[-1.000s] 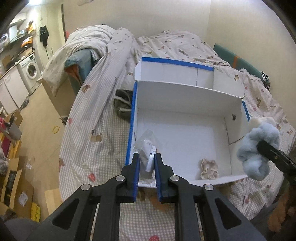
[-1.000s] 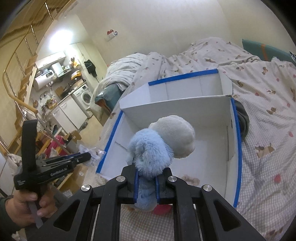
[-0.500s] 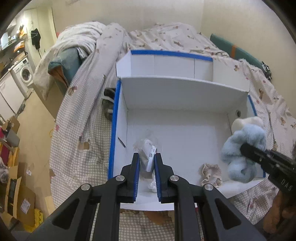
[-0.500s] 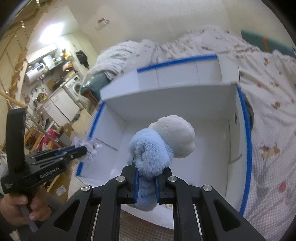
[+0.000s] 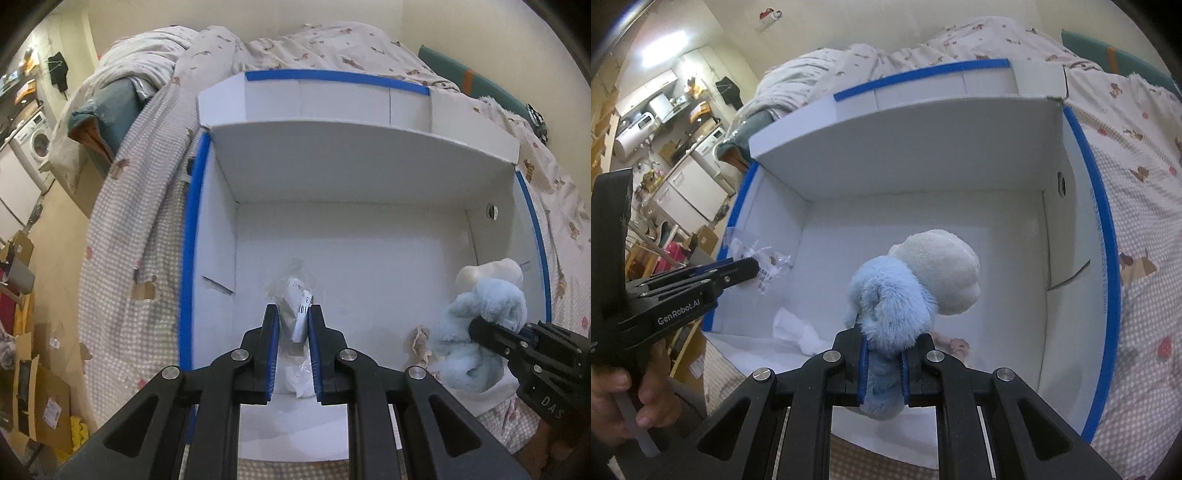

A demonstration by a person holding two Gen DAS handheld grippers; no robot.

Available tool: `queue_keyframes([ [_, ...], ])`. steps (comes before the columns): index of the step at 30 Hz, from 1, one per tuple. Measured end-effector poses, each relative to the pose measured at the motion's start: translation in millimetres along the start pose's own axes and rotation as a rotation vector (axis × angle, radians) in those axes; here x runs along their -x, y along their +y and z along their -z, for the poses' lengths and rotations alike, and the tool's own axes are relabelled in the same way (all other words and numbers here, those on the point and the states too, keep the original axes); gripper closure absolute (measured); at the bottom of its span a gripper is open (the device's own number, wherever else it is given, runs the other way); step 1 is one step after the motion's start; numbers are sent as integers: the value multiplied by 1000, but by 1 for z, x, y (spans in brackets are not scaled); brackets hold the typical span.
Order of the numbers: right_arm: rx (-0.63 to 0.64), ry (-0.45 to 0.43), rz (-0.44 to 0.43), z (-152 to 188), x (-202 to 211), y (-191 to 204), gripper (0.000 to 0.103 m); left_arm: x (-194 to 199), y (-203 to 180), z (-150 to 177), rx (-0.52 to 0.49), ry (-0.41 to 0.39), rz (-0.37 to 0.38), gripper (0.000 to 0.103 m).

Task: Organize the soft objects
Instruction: 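Carry the plastic bag and blue plush toy over the box, then open both tools to release the bag and plush into the box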

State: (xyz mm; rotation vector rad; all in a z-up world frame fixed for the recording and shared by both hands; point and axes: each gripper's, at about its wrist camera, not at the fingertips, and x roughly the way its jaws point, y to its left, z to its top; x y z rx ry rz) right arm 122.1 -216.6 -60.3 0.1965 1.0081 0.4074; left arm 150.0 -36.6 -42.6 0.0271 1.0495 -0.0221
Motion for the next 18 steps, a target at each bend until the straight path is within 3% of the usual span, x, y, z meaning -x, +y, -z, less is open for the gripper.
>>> queue_keyframes([
  [13,37,42,13,-4,-20,11,89,-16,-17,9,-34,-7,-10,89],
  [18,31,52,29,-1,-21,6,89,-22,-10,8,7,20,13,89],
])
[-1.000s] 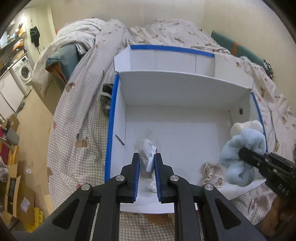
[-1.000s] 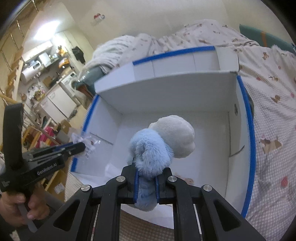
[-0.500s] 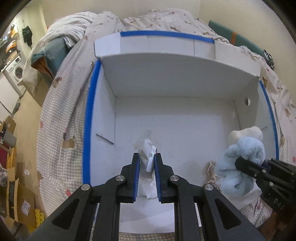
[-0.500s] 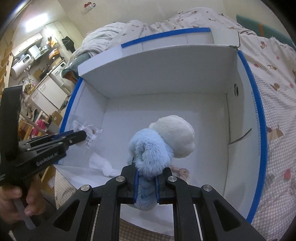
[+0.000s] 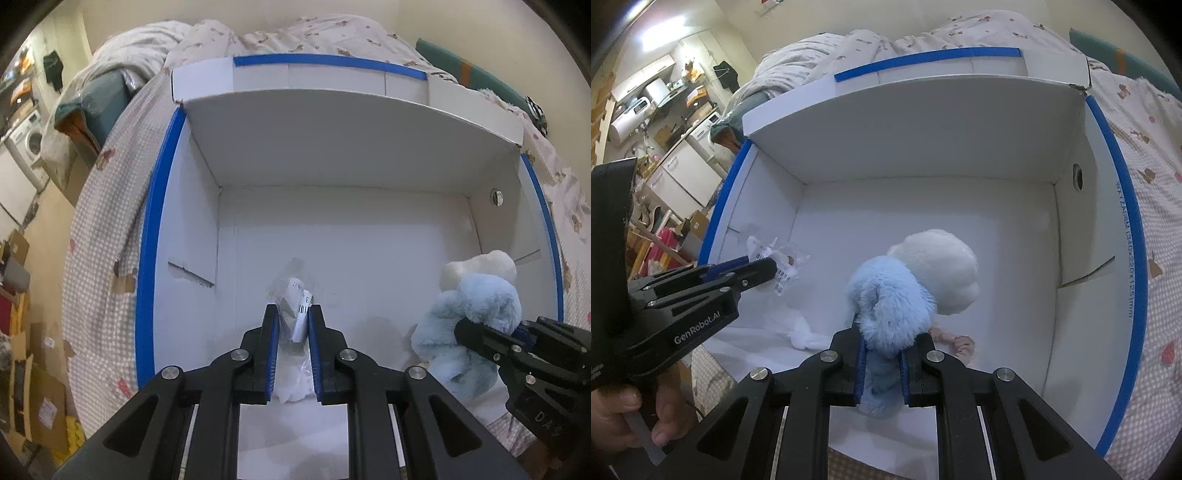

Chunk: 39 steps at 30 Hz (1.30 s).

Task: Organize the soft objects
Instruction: 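Open both tools to release the bag and plush into the box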

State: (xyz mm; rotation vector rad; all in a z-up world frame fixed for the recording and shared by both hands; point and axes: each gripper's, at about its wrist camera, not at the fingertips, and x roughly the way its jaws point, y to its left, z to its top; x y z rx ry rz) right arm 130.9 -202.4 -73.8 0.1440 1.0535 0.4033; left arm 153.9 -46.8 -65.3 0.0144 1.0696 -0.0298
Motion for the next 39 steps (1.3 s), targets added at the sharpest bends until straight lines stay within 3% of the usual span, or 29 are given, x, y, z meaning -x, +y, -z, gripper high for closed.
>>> queue_keyframes([
  [12,-40,-7,8,-2,1,-7,80,-2,3,2,16,6,-14,88],
  [18,-27,-22,16,-1,6,-7,68,0,3,3,18,7,-14,85],
  [20,-21,-28,14,-2,7,-6,33,1,2,3,14,8,-16,80],
  [21,-18,-33,14,-2,7,-6,29,1,2,3,15,9,-18,74],
  [23,-22,-48,7,-3,10,-7,27,2,3,2,24,7,-20,56],
  [25,-26,-53,14,-4,11,-8,25,6,5,2,40,-8,-22,32],
  [39,-47,-50,9,-3,11,-13,24,5,1,4,19,-21,-60,30],
])
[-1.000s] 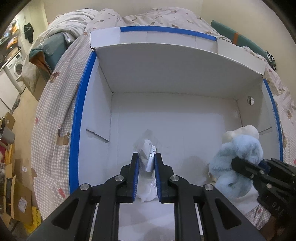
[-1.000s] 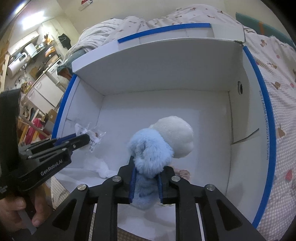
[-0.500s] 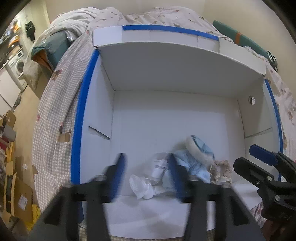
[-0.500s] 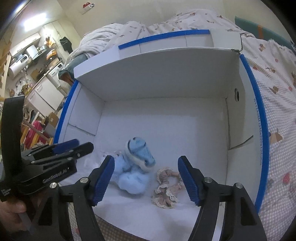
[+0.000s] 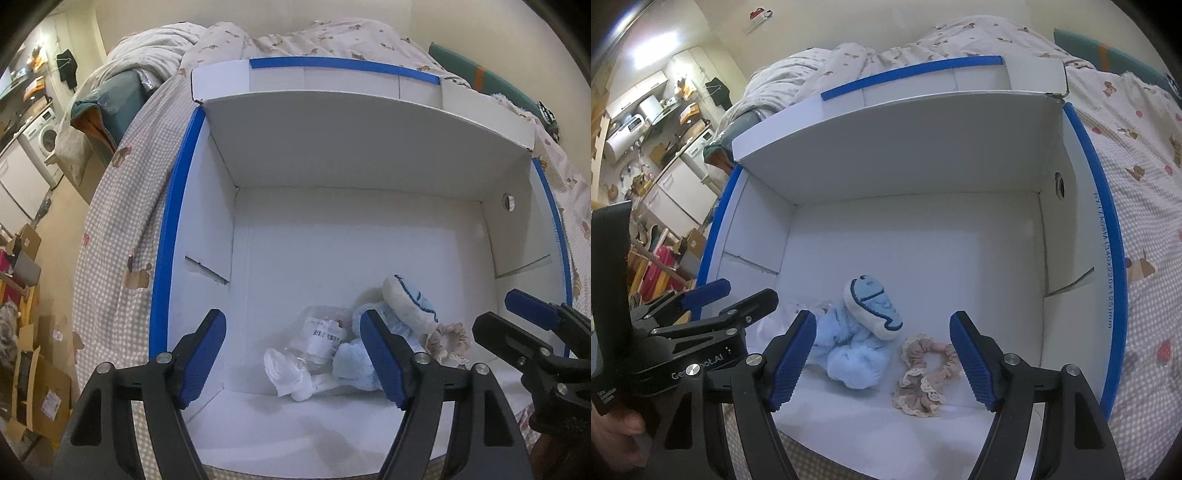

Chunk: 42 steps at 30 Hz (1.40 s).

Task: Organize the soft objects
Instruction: 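Open both tools to release the bag and plush into the box, then withdraw both tools from the box toward the items on the bed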

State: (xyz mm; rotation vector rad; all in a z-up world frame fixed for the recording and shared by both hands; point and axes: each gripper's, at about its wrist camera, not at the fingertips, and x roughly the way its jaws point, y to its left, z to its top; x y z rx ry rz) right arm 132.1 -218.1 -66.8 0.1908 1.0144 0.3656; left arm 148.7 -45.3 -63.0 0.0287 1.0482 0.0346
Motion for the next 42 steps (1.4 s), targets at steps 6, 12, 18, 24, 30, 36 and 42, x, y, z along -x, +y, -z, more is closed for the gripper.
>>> queue_keyframes([
  [6,6,1,-3,0,0,1,24,1,2,1,6,-2,-2,30],
  [12,17,-23,6,0,9,2,24,9,3,5,-5,-5,2,30],
  [18,17,-63,-1,7,32,7,24,33,11,11,-3,-21,18,30],
  [24,71,-106,0,26,65,21,24,59,23,17,46,-44,28,30],
  [30,69,-86,-2,48,77,21,24,69,34,39,57,-34,11,30],
  [36,28,-65,-3,59,81,13,24,69,55,63,108,2,-3,30],
  [42,-78,29,-79,77,71,5,24,60,70,90,119,80,-17,30],
])
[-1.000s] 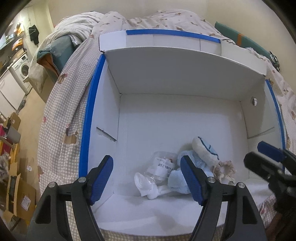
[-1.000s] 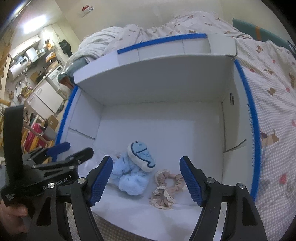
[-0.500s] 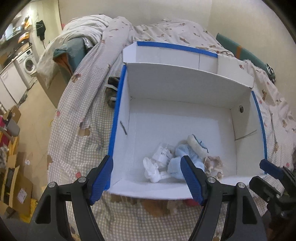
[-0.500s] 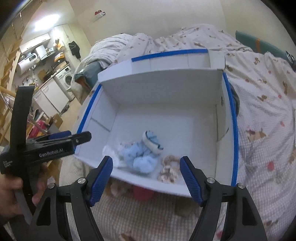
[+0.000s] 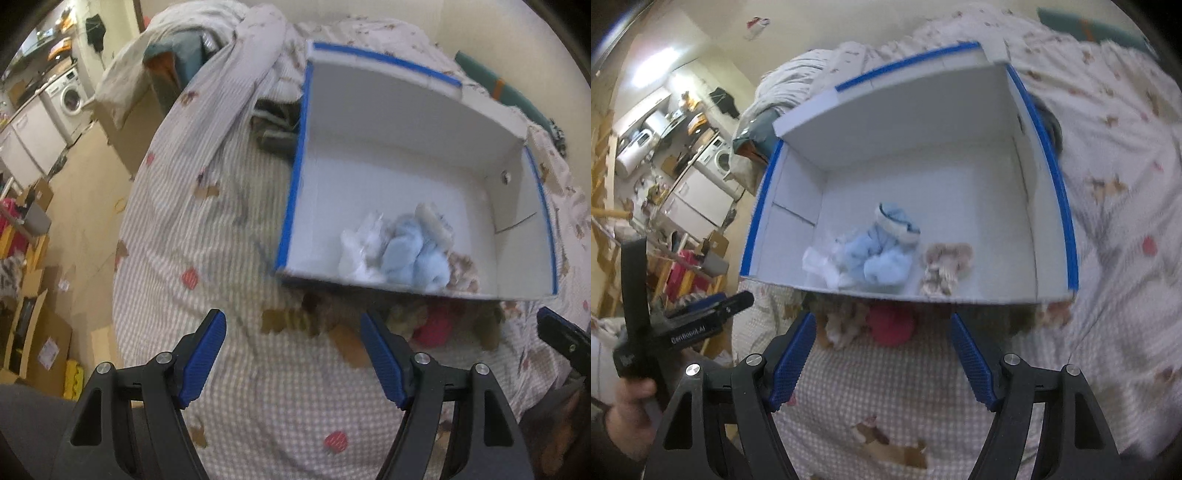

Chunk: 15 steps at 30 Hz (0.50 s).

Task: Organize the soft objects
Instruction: 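Withdraw both tools from the box toward the items on the bed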

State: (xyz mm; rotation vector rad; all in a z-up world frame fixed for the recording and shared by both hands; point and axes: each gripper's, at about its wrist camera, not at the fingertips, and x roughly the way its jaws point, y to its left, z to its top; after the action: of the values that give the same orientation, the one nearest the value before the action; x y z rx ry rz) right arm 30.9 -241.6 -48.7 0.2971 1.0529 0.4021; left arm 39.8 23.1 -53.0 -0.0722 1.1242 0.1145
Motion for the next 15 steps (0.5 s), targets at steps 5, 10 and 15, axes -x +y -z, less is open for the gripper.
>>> queue_keyframes([
  [5,-55,47,11,7,-11,-5,24,-14,9,5,32,62,-5,30],
  [10,-96,89,54,7,-24,-15,24,-40,-1,7,27,156,9,30],
  [15,-129,112,64,5,-36,-24,24,-77,-25,5,8,251,80,63],
])
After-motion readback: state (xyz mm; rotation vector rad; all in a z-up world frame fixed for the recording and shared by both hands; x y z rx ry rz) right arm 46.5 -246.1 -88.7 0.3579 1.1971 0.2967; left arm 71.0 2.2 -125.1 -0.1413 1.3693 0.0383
